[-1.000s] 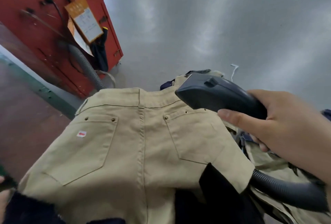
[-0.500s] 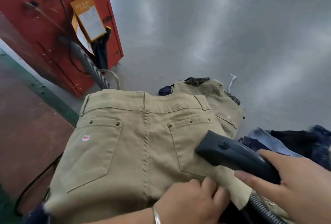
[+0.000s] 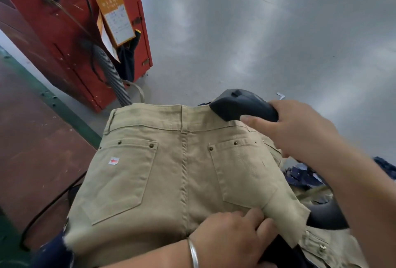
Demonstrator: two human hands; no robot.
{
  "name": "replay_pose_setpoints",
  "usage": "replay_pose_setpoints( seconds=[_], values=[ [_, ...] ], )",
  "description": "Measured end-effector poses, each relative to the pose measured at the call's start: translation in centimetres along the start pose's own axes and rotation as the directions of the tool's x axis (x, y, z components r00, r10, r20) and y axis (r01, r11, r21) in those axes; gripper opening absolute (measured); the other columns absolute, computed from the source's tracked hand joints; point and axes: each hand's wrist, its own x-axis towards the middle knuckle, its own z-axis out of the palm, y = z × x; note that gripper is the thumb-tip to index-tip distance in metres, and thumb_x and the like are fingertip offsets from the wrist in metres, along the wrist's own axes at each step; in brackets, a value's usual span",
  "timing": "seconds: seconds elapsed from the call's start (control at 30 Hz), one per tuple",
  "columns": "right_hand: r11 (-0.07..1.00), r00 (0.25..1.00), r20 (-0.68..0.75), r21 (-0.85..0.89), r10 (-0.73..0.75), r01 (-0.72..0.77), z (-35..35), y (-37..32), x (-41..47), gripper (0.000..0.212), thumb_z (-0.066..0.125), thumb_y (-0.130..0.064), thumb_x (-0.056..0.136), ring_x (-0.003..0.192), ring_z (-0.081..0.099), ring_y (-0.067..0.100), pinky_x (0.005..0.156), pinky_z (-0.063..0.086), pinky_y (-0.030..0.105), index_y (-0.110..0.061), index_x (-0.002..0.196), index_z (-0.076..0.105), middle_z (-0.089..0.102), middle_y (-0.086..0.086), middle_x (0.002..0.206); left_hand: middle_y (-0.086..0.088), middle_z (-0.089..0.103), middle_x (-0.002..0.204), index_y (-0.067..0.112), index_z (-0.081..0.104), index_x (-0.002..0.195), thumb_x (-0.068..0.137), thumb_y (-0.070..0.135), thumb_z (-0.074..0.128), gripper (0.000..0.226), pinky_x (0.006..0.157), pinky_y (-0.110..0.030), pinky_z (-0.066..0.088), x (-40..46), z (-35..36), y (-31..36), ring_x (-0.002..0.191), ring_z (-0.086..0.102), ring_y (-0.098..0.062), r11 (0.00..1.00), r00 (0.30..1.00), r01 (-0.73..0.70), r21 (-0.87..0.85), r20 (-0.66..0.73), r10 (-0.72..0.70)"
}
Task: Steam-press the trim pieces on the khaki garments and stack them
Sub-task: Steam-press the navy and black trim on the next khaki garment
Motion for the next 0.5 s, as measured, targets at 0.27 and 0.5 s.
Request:
replay_pose_setpoints(
  seconds=[0.27,0.5],
  values=[
    [0.940,0.986,0.145,-0.318,-0.084,0.127,-1.3,1.5,-7.7,0.079,0.000,-0.105,0.045,0.053,0.056,-0.005,0.046,0.039,0.022,-0.059,0.092,0.043,0.062,-0.023,0.065,0.014,0.051,0.069,0.027,0.041,0.099,0.082,0.043,0.040,0.023,0.032,-0.022,0.022,0.3,1.1,0.3,0.042,0.048,0.001,0.997,0.992,0.071,0.016,-0.105,-0.069],
    [0.852,0.954,0.295,-0.511,0.051,0.112,0.5,-2.1,-5.5,0.058,0.024,-0.087,0.071,0.063,0.051,-0.002,0.052,0.037,0.020,-0.037,0.089,0.047,0.056,-0.012,0.072,0.014,0.051,0.066,0.026,0.038,0.097,0.080,0.036,0.036,0.020,0.035,-0.027,0.014,0.6,2.5,0.6,0.039,0.044,0.001,0.991,0.983,0.097,0.091,-0.165,-0.081]
  ],
)
